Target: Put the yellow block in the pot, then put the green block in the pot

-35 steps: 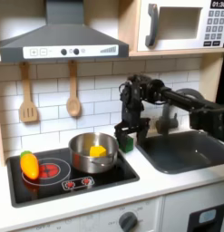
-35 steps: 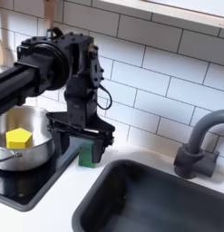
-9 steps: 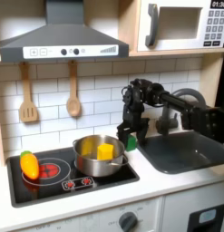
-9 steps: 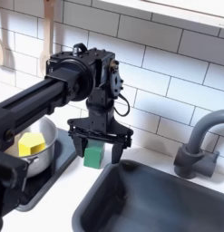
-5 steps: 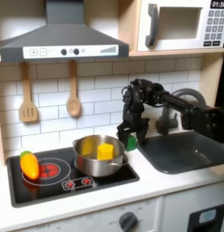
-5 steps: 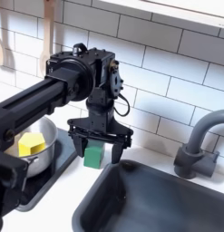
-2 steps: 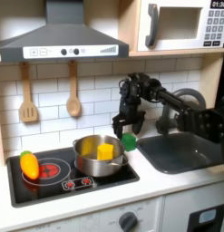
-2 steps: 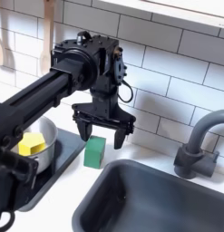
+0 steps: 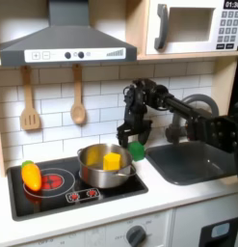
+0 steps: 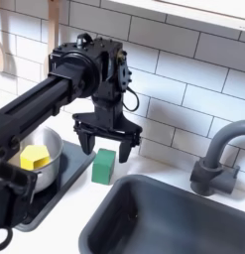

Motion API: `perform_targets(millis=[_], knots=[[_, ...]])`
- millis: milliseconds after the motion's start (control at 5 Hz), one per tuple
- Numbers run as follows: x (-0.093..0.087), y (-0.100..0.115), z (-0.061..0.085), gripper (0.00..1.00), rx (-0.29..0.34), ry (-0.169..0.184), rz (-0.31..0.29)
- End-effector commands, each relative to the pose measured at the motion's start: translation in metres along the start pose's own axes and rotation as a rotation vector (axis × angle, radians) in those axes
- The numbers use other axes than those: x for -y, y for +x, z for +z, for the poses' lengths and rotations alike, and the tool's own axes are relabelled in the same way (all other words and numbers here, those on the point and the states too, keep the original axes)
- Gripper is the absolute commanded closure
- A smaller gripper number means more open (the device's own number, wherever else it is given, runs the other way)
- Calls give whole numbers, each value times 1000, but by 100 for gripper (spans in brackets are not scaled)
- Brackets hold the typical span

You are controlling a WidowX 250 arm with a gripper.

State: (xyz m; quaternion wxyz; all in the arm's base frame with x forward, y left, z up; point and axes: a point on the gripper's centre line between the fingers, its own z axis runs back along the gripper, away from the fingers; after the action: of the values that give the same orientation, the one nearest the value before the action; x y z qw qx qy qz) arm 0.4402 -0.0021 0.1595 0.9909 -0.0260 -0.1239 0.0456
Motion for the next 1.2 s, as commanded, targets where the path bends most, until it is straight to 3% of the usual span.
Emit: perform_targets(millis=[0, 1000], knots=[[3, -15, -13, 0, -33, -21, -3], [4, -7, -7, 0, 6, -22, 14]])
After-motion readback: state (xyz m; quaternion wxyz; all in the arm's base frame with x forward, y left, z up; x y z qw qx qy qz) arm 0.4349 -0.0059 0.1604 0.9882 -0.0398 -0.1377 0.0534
